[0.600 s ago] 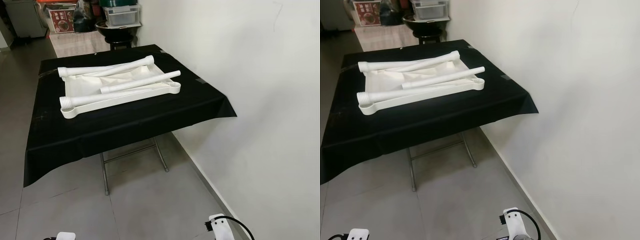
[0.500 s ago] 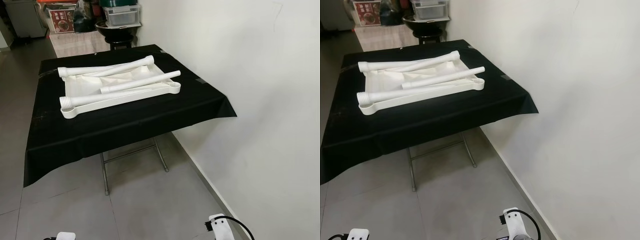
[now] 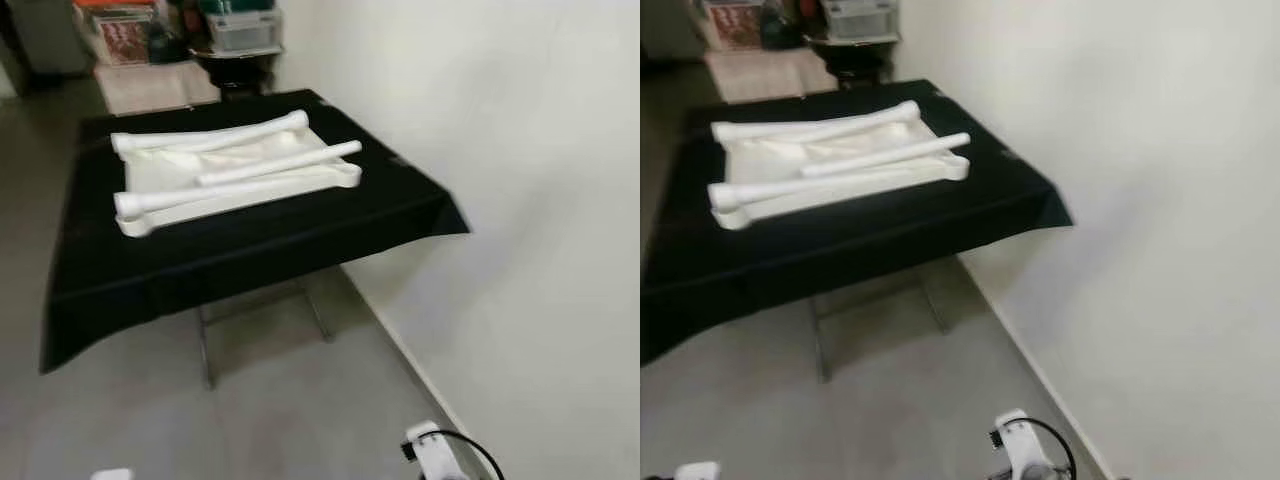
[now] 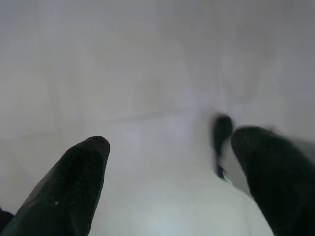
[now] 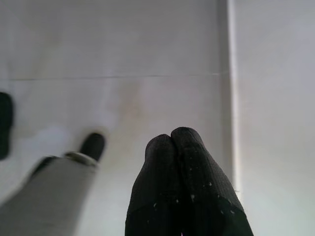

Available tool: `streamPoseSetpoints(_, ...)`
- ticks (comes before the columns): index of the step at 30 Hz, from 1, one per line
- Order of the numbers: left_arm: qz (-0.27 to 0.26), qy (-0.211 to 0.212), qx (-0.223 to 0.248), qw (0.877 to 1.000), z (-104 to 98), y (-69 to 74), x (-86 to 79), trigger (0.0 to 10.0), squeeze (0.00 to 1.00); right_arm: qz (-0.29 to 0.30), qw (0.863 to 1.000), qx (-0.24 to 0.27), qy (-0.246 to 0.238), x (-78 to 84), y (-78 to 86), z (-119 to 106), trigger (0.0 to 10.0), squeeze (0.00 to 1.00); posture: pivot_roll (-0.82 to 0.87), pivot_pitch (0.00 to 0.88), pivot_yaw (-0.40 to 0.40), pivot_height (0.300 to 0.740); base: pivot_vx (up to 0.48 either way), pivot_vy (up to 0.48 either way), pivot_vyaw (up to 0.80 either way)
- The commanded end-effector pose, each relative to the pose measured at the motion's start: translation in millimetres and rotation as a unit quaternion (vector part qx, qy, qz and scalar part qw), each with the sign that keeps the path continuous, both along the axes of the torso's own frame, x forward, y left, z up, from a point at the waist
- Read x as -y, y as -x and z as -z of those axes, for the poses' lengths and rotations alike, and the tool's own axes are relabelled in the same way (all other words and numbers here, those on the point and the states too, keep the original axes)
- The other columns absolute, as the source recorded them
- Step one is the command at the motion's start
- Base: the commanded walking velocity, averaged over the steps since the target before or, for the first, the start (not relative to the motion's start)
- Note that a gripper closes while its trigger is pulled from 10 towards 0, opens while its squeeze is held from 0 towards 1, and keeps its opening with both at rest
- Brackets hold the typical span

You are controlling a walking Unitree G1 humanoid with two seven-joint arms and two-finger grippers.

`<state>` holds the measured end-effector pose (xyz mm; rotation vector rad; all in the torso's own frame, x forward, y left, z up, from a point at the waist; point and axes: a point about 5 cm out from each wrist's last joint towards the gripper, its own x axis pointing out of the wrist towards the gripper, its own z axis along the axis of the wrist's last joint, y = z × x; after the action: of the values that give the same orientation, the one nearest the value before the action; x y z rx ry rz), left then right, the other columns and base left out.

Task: Building children table

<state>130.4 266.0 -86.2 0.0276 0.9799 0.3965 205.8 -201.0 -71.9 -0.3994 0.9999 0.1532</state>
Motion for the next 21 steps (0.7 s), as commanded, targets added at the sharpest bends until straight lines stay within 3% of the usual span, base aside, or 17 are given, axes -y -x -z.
streamPoseSetpoints(1, -0.009, 0.008, -0.015, 1.0, 4, 7.1, 4.9, 10.0, 0.0, -0.004, 1.0, 0.002, 0.006, 1.8, 1.0, 0, 10.0, 0.0, -0.11, 0.018, -0.109, 0.74, 0.0, 0.0, 0.0)
streamPoseSetpoints(2, -0.021, 0.004, -0.001, 1.0, 2, 5.0, 0.6, 10.0, 0.0, 0.007, 1.0, 0.029, -0.001, 2.8, -11.6, -7, 10.0, 0.0, -0.1, 0.008, -0.127, 0.74, 0.0, 0.0, 0.0)
streamPoseSetpoints(3, -0.021, 0.004, -0.001, 1.0, 2, 5.0, 0.6, 10.0, 0.0, 0.007, 1.0, 0.029, -0.001, 2.8, -11.6, -7, 10.0, 0.0, -0.1, 0.008, -0.127, 0.74, 0.0, 0.0, 0.0)
streamPoseSetpoints(4, -0.028, -0.003, 0.013, 1.0, -1, 1.2, -4.1, 10.0, 0.0, 0.015, 0.999, 0.051, -0.008, 1.9, -21.7, -14, 10.0, 0.0, -0.1, 0.008, -0.127, 0.74, 0.0, 0.0, 0.0)
streamPoseSetpoints(6, -0.027, -0.024, 0.072, 0.997, -15, -16.9, -16.1, 10.0, 0.0, 0.01, 0.994, 0.105, -0.025, -8.9, -47.1, -30, 10.0, 0.0, -0.09, 0.0, -0.133, 0.74, 0.0, 0.0, 0.0)
streamPoseSetpoints(7, -0.015, -0.047, 0.128, 0.991, -29, -33.5, -24.4, 10.0, 0.0, -0.003, 0.989, 0.138, -0.045, -19.3, -63.6, -42, 10.0, 0.0, -0.09, 0.0, -0.135, 0.74, 0.0, 0.0, 0.0)
streamPoseSetpoints(10, -0.006, -0.063, 0.165, 0.984, -40, -44.7, -29.4, 10.0, 0.0, -0.012, 0.985, 0.16, -0.058, -26.4, -74.4, -51, 10.0, 0.0, -0.09, 0.0, -0.135, 0.74, 0.0, 0.0, 0.0)
streamPoseSetpoints(11, 0.023, -0.09, 0.231, 0.968, -59, -63.0, -32.8, 10.0, 0.0, -0.032, 0.976, 0.2, -0.08, -36.4, -92.7, -68, 10.0, 0.0, -0.08, 0.0, -0.134, 0.74, 0.0, 0.0, 0.0)
streamPoseSetpoints(12, 0.091, -0.137, 0.353, 0.921, -106, -93.6, -24.1, 10.0, 0.0, -0.075, 0.948, 0.28, -0.131, -55.5, -124.1, -107, 10.0, 0.0, -0.07, 0.0, -0.131, 0.74, 0.0, 0.0, 0.0)
streamPoseSetpoints(13, 0.091, -0.137, 0.353, 0.921, -106, -93.6, -24.1, 10.0, 0.0, -0.075, 0.948, 0.28, -0.131, -55.5, -124.1, -107, 10.0, 0.0, -0.07, 0.0, -0.131, 0.74, 0.0, 0.0, 0.0)
streamPoseSetpoints(14, 0.118, -0.146, 0.407, 0.894, -130, -102.2, -10.1, 10.0, 0.0, -0.094, 0.931, 0.316, -0.157, -63.7, -134.9, -125, 10.0, 0.0, -0.06, 0.0, -0.129, 0.74, 0.0, 0.0, 0.0)
streamPoseSetpoints(15, 0.118, -0.146, 0.407, 0.894, -130, -102.2, -10.1, 10.0, 0.0, -0.094, 0.931, 0.316, -0.157, -63.7, -134.9, -125, 10.0, 0.0, -0.06, 0.0, -0.129, 0.74, 0.0, 0.0, 0.0)
streamPoseSetpoints(17, 0.154, -0.143, 0.469, 0.858, -167, -105.1, 34.6, 10.0, 0.0, -0.129, 0.895, 0.378, -0.2, -79.4, -145.9, -156, 10.0, 0.0, -0.06, 0.0, -0.111, 0.74, 0.0, 0.0, 0.0)
streamPoseSetpoints(18, 0.156, -0.139, 0.469, 0.858, -169, -102.2, 46.4, 10.0, 0.0, -0.142, 0.888, 0.39, -0.198, -83.1, -144.2, -159, 10.0, 0.0, -0.06, 0.0, -0.11, 0.74, 0.0, 0.0, 0.0)
streamPoseSetpoints(19, 0.156, -0.139, 0.469, 0.858, -169, -102.2, 46.4, 10.0, 0.0, -0.142, 0.888, 0.39, -0.198, -83.1, -144.2, -159, 10.0, 0.0, -0.06, 0.0, -0.11, 0.74, 0.0, 0.0, 0.0)
streamPoseSetpoints(20, 0.172, -0.105, 0.47, 0.859, -168, -96.6, 64.0, 10.0, 0.0, -0.157, 0.881, 0.399, -0.201, -88.5, -139.4, -161, 10.0, 0.0, -0.06, 0.0, -0.104, 0.74, 0.0, 0.0, 0.0)
streamPoseSetpoints(21, 0.184, -0.081, 0.472, 0.858, -167, -94.6, 70.2, 10.0, 0.0, -0.16, 0.879, 0.4, -0.205, -90.2, -137.7, -160, 10.0, 0.0, -0.06, 0.0, -0.104, 0.74, 0.0, 0.0, 0.0)
